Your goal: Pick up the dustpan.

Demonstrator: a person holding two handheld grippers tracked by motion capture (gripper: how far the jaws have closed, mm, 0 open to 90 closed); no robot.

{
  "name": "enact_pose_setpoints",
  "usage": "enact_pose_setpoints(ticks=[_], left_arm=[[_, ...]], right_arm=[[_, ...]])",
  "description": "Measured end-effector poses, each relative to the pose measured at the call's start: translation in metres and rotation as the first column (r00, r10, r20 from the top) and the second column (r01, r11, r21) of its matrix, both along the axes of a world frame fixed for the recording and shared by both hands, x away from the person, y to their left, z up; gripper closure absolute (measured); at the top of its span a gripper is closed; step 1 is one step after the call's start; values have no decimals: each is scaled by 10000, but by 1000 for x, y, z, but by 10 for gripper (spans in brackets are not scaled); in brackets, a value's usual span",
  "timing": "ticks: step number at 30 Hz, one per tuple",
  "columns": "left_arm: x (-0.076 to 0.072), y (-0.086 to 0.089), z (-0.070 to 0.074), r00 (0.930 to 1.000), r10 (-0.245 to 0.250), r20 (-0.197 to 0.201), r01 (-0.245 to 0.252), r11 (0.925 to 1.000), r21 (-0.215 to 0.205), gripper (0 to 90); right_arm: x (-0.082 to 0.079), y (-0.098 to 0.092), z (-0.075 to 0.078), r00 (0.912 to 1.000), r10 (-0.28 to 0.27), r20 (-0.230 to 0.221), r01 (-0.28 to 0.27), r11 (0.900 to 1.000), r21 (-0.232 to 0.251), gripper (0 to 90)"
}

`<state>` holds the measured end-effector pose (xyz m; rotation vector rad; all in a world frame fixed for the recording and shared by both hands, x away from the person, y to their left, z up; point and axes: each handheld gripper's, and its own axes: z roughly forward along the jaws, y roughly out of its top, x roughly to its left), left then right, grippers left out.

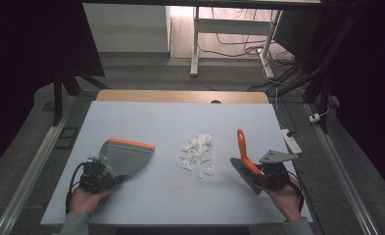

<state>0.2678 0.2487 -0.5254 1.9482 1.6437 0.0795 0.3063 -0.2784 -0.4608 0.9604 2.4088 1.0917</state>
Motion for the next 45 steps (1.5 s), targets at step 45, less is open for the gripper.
enact_pose_setpoints(ticks=[45], left_arm=[[-12, 24, 29, 9629, -1511, 2238, 1648, 9854, -438, 614]], right_arm=[[2, 5, 6, 9995, -92, 310, 78, 9989, 454, 702]])
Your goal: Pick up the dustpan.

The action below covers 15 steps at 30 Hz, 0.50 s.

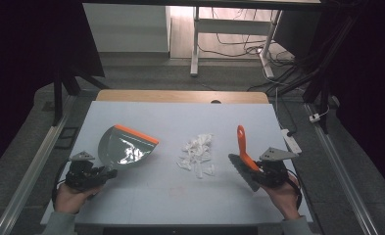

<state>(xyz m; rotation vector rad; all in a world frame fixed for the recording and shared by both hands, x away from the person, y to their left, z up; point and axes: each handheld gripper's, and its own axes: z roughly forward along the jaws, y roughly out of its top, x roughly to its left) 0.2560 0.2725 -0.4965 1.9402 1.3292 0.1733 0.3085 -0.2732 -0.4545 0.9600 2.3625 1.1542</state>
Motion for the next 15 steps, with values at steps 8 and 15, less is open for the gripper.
enact_pose_setpoints(ticks=[8, 15], left_arm=[[0, -1, 5, 9996, -263, 115, 263, 9997, 13, 613], [1, -1, 9, 9989, -391, 277, 395, 9991, -160, 613]], right_arm=[[6, 4, -1, 9999, 21, -110, -20, 10000, 39, 702], [9, 1, 5, 10000, 1, -16, 0, 9997, 240, 702]])
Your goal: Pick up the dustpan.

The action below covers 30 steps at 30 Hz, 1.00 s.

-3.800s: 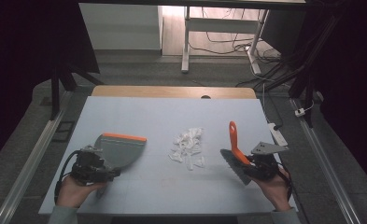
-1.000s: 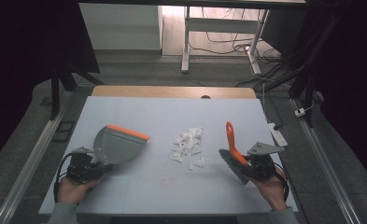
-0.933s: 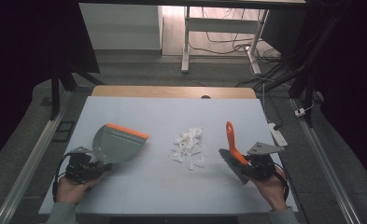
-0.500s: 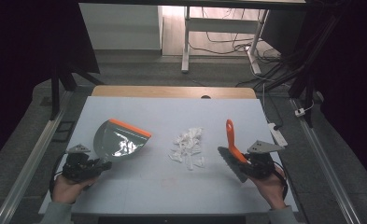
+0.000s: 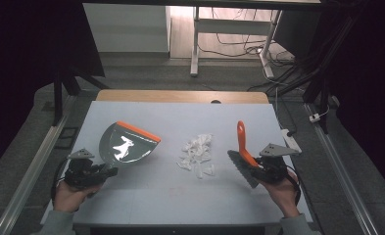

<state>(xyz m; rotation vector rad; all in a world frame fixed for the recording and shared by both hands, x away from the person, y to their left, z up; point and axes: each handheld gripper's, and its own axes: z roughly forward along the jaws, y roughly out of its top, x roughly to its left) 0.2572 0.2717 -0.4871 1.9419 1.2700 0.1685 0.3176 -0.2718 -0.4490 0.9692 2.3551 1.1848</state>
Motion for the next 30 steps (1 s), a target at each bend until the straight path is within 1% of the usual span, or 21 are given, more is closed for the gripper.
enact_pose_setpoints(ticks=[2, 4, 5, 6, 10, 14, 16, 20, 22, 23, 25, 26, 28, 29, 30], left_arm=[[-1, -2, 2, 9995, -288, 130, 289, 9996, -49, 613], [-2, -1, 3, 9989, -440, 190, 444, 9988, -209, 614], [-2, -1, 3, 9989, -440, 190, 444, 9988, -209, 613], [-3, 0, 4, 9981, -569, 255, 577, 9979, -296, 613], [-5, -2, 4, 9973, -683, 281, 691, 9971, -311, 613], [-6, -6, 6, 9949, -947, 357, 956, 9951, -260, 613], [-7, -7, 7, 9943, -993, 394, 1003, 9947, -245, 613], [-8, -12, 7, 9887, -1412, 497, 1423, 9896, -199, 613], [-7, -15, 7, 9852, -1640, 496, 1651, 9861, -192, 613], [-6, -17, 6, 9839, -1722, 483, 1731, 9848, -159, 613], [-5, -20, 5, 9810, -1893, 428, 1898, 9818, -75, 613], [-5, -21, 5, 9793, -1982, 399, 1984, 9801, 0, 613], [-5, -24, 5, 9782, -2046, 367, 2042, 9788, 138, 613], [-6, -25, 5, 9751, -2188, 363, 2182, 9757, 201, 613], [-6, -25, 5, 9751, -2188, 363, 2182, 9757, 201, 613]], right_arm=[[2, -1, 0, 10000, -14, -17, 14, 10000, 26, 703], [3, -1, -1, 10000, -51, -67, 51, 10000, 82, 702], [3, -1, -1, 10000, -51, -67, 51, 10000, 82, 702], [4, -1, 0, 10000, -31, -81, 33, 9999, 149, 702], [9, 0, 1, 10000, -24, -95, 27, 9996, 282, 702], [9, 2, 2, 9999, 75, -91, -72, 9994, 338, 702], [9, 1, 2, 9999, 77, -87, -74, 9994, 339, 702], [9, 0, 4, 10000, 10, -20, -9, 9991, 413, 702], [9, -1, 7, 10000, -76, 41, 73, 9985, 539, 702], [9, -3, 9, 9998, -133, 126, 125, 9980, 614, 702], [10, -4, 11, 9996, -194, 194, 182, 9980, 607, 702], [11, -5, 12, 9996, -213, 197, 200, 9979, 620, 702], [12, -6, 13, 9995, -241, 207, 228, 9979, 608, 702], [12, -6, 13, 9994, -256, 218, 242, 9979, 607, 702], [12, -6, 13, 9995, -239, 214, 225, 9979, 613, 702]])
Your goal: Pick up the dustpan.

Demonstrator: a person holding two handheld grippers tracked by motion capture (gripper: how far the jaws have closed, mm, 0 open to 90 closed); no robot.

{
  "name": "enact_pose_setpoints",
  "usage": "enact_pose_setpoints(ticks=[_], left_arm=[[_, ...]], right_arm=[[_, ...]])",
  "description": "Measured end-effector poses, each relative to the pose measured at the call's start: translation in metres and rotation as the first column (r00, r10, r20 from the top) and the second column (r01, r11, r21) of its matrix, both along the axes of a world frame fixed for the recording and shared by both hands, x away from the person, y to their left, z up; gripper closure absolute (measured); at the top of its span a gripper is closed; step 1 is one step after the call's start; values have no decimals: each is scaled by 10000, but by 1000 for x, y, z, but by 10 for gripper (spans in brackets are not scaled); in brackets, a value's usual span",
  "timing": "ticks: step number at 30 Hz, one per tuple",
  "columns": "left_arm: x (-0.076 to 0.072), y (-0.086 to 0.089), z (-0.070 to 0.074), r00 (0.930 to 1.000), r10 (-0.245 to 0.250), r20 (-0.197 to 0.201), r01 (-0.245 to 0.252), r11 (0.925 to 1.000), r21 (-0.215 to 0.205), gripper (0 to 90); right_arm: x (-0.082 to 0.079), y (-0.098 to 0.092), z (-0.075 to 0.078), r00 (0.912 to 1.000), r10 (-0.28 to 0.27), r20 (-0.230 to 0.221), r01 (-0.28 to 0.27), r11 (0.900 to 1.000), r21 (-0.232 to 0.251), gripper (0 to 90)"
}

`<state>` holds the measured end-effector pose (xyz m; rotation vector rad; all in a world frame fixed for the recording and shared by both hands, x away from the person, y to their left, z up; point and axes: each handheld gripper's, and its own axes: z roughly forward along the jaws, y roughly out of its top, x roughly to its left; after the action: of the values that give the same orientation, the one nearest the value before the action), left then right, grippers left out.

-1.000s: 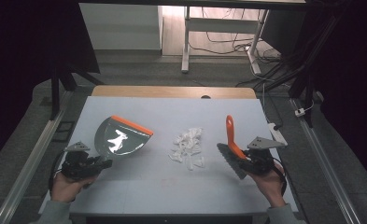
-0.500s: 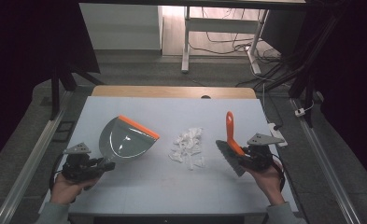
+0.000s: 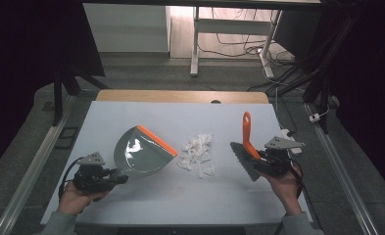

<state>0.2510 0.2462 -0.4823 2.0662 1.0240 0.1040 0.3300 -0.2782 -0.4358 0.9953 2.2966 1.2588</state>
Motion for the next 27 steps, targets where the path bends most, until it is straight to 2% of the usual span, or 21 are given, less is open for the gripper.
enact_pose_setpoints(ticks=[4, 9, 12, 18, 22, 23, 27], left_arm=[[-2, -4, -1, 9991, -423, 4, 423, 9988, 255, 613], [-3, -8, -1, 9970, -768, -98, 772, 9957, 517, 613], [-2, -12, -1, 9923, -1231, -157, 1238, 9904, 618, 613], [-2, -23, -1, 9840, -1767, -219, 1779, 9808, 796, 613], [-1, -29, -1, 9837, -1774, -294, 1792, 9807, 777, 613], [-1, -31, -1, 9801, -1946, -378, 1972, 9767, 848, 613], [0, -33, -3, 9767, -2092, -486, 2128, 9731, 881, 612]], right_arm=[[2, 2, 2, 10000, -22, 39, 22, 9999, -154, 703], [2, 6, 5, 9999, 70, 120, -68, 9999, -109, 702], [4, 8, 6, 9998, 97, 156, -94, 9998, -169, 702], [14, 16, 4, 9999, 17, 104, -15, 9998, -189, 703], [18, 22, 1, 10000, -33, 40, 34, 9996, -298, 702], [21, 26, 1, 10000, -11, 11, 11, 9996, -269, 702], [27, 35, 2, 10000, 47, 4, -47, 9994, -345, 702]])
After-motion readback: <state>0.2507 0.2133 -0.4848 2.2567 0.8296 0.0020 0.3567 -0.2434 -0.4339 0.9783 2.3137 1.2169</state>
